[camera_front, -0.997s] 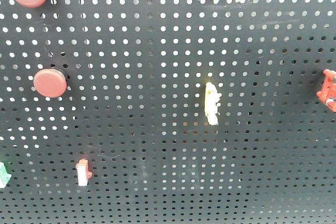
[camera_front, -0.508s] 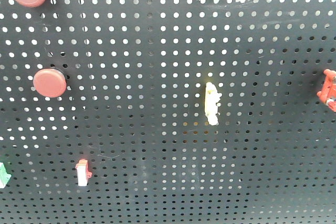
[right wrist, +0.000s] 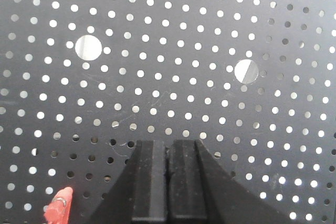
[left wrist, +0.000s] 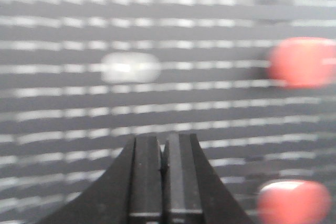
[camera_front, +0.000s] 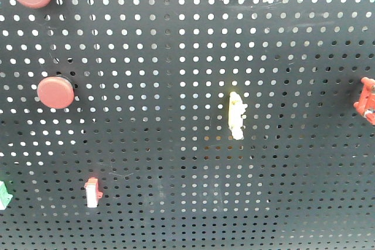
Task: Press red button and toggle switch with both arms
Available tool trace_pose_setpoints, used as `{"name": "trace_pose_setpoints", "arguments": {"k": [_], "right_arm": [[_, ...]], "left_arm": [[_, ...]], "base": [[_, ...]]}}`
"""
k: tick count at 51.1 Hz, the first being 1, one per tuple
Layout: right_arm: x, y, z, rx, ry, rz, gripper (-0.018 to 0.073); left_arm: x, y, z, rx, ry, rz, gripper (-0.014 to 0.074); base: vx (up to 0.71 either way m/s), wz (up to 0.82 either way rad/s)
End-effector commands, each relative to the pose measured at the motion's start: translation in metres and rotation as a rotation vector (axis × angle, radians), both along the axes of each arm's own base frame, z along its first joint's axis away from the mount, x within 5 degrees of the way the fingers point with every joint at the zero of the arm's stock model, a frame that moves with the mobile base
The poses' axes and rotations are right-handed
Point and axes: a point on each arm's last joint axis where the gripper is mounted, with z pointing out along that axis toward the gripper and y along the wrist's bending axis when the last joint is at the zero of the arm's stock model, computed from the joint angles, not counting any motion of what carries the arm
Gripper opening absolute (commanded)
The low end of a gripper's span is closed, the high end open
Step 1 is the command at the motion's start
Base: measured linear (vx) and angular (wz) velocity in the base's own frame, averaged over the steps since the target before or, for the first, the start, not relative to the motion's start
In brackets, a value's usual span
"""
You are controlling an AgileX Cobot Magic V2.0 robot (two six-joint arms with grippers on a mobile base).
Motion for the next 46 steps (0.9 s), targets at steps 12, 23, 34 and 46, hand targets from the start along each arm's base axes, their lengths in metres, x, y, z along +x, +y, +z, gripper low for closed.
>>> {"name": "trace_pose_setpoints", "arguments": {"k": [12,23,34,46], "right_arm": [[-0.005,0.001,0.016,-0.013,-0.097,0.010,0.0000],[-0.005,0.001,0.016,-0.013,-0.096,0.010,0.0000],[-0.005,0.001,0.016,-0.013,-0.096,0.010,0.0000],[-0.005,0.001,0.015,-0.012,-0.093,0.009,0.0000]], "left_arm": [[0.015,-0.030,0.044,-0.059,-0.122,-0.157,0.0002],[0.031,-0.047,0.048,-0.063,-0.122,-0.198,0.0002],[0.048,-0.056,0.044,-0.076,-0.137,-0.204,0.0002],[0.056,-0.060,0.042,-0.086,-0.162,-0.205,0.0002]], "base": [[0.00,0.00],[0.00,0.00],[0.00,0.00],[0.00,0.00]]}}
